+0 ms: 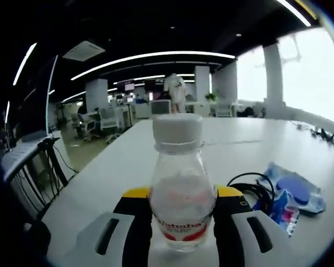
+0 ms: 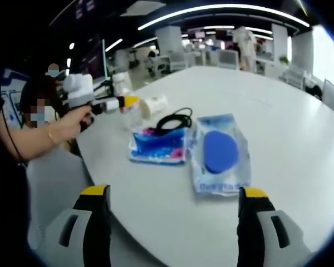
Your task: Arrange the tabletop items into an orderly group along one side of the table until the central work area is clear of visible clutter.
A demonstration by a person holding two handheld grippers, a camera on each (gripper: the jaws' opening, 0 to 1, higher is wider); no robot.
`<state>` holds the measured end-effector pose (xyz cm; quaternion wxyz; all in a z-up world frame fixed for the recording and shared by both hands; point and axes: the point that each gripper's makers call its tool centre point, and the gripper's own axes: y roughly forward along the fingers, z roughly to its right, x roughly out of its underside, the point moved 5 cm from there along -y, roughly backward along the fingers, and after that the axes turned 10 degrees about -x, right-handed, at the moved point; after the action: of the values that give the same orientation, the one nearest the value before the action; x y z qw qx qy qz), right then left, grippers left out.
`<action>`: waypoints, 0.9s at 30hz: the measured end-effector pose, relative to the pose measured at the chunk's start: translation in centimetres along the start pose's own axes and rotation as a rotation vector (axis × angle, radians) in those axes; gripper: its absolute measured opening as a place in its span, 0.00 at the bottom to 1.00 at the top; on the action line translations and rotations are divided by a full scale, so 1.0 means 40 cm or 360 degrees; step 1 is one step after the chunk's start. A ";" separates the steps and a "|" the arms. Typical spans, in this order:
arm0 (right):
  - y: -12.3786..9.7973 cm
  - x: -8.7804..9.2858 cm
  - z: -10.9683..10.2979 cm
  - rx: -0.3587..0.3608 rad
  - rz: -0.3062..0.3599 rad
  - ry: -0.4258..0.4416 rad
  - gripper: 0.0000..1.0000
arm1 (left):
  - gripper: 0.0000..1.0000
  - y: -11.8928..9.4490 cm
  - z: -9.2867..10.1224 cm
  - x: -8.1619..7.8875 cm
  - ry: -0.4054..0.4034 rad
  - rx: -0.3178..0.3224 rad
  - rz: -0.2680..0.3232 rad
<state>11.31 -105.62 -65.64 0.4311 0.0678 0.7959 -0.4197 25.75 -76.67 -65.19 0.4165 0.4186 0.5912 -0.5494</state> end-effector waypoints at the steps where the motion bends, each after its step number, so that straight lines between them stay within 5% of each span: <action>1: -0.001 0.000 0.001 0.0001 -0.0001 0.0000 0.93 | 0.40 0.000 -0.005 -0.002 0.0000 -0.0005 -0.0002; 10: 0.000 -0.006 0.001 -0.0002 -0.0008 -0.0012 0.93 | 0.40 0.001 -0.034 -0.022 -0.0003 -0.0010 -0.0006; 27: -0.001 -0.018 0.011 0.0010 -0.0008 -0.0023 0.93 | 0.39 0.019 -0.060 -0.136 -0.0015 0.0032 0.0071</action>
<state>12.01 -105.81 -65.21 0.4354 0.0640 0.7916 -0.4238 28.03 -74.44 -60.11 0.4271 0.4332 0.5743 -0.5477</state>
